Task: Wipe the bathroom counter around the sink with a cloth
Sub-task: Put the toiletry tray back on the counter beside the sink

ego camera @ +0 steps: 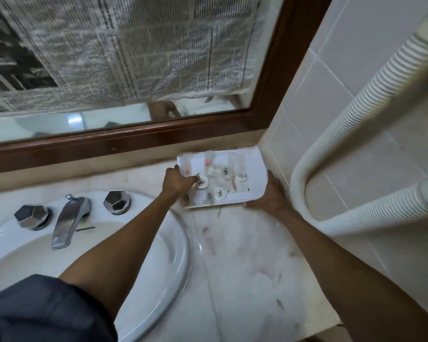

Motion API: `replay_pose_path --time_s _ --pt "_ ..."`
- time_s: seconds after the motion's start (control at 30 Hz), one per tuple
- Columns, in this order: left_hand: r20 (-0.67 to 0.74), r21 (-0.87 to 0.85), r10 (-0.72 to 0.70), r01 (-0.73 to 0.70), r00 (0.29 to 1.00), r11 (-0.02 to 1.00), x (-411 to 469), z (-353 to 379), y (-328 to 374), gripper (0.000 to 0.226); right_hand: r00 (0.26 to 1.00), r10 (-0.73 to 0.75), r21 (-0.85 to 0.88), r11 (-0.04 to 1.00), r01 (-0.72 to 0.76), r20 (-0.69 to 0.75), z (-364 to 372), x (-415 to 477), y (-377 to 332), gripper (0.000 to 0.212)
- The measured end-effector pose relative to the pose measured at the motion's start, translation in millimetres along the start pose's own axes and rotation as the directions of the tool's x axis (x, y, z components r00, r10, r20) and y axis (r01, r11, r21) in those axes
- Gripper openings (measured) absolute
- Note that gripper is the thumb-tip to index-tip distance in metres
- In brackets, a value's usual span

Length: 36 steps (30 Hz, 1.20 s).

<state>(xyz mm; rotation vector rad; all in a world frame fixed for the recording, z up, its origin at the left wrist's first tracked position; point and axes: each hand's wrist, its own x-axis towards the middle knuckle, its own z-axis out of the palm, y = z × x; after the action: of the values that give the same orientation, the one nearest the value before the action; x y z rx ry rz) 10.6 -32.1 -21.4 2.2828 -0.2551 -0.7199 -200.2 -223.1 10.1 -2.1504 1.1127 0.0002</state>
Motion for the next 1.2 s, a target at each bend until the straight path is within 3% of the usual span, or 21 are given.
replay_pose_path --time_s 0.1,0.27,0.57,0.73,0.87,0.97,1.2 --pt "-0.006 -0.010 -0.026 0.025 1.000 1.000 2 5 4 0.071 1.000 0.023 0.092 0.996 -0.024 0.019 1 9 8 0.095" --pt "-0.022 -0.065 -0.051 0.050 0.998 0.997 8 12 6 0.068 1.000 -0.006 0.049 0.999 0.005 0.020 15 29 25 0.134" --pt "-0.040 -0.079 -0.083 0.079 0.996 0.994 13 26 12 0.067 0.990 -0.141 -0.036 0.989 0.141 -0.012 15 28 20 0.092" --pt "-0.009 -0.120 -0.088 0.086 0.996 0.989 13 24 11 0.068 0.981 -0.192 -0.166 0.969 0.183 -0.036 15 31 19 0.081" --pt "0.050 -0.009 -0.025 0.025 0.998 1.000 5 7 9 0.072 0.976 -0.214 -0.232 0.952 0.201 -0.032 18 24 14 0.070" --pt "0.022 0.077 0.081 -0.082 0.996 0.994 -15 -14 6 0.071 0.962 -0.269 -0.060 0.962 0.266 -0.054 28 16 -1 0.055" --pt "-0.054 0.076 0.250 -0.246 0.967 0.966 -93 -103 -32 0.028 0.926 -0.377 0.167 0.913 0.373 -0.006 68 -20 -100 0.030"
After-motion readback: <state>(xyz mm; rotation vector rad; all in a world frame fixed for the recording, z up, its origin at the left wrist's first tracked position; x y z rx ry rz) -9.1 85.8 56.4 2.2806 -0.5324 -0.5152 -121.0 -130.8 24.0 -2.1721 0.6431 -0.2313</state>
